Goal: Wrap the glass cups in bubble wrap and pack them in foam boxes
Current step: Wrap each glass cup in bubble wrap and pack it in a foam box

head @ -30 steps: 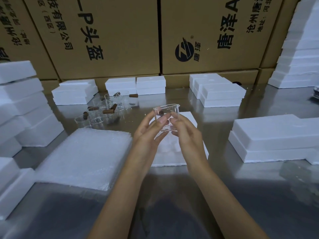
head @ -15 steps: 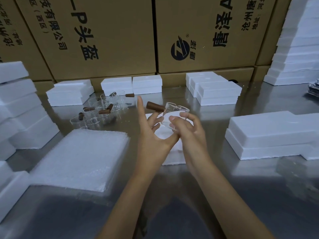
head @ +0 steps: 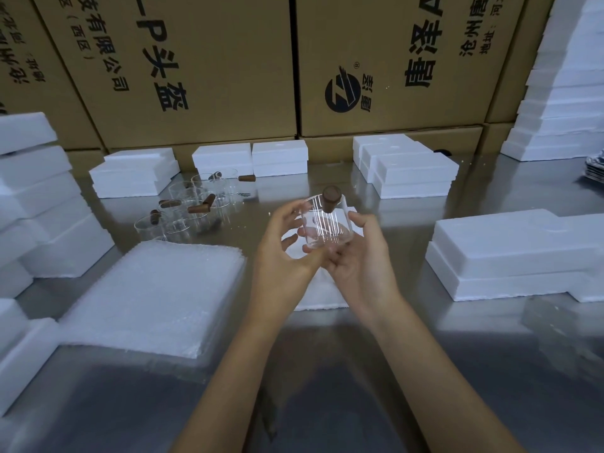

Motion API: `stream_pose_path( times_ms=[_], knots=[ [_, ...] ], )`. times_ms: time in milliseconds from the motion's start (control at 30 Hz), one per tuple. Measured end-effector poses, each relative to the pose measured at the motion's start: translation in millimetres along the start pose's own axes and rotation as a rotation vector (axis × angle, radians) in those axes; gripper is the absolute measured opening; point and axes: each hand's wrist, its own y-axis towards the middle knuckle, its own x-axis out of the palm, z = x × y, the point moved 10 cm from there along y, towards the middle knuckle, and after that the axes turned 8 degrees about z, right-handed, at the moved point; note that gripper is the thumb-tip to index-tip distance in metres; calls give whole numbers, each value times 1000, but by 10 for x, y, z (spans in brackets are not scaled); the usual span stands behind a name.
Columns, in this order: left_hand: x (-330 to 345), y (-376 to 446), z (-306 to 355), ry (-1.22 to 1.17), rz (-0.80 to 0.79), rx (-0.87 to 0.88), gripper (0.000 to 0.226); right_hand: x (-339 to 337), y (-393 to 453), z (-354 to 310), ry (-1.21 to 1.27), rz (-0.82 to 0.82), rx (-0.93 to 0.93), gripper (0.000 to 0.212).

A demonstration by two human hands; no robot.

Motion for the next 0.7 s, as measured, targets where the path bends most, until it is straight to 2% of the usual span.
stream_pose_path(
  times_ms=[133,233,300,400,533,600,700],
  knots=[
    [-116,29,43,234,101,108,66,-87,4,-204,-211,149,-213,33],
    [-102,4,114,376,100,250,67,-99,-48,-335,-342,150,-349,29],
    [-62,-42,179,480,91,352,65,-119,-48,-364,-362,147,-374,27],
    [-11,-91,221,551,70,417,66,-227,-25,-420,-385,222,-393,14],
    [45,-132,265,610,43,487,69,-322,-4,-442,-370,246,-381,20],
    [77,-114,205,569,-3,444,75,-356,27,-423,-285,239,-336,20],
    [49,-27,3,364,-45,207,84,-362,69,-410,-156,205,-278,16]
  ],
)
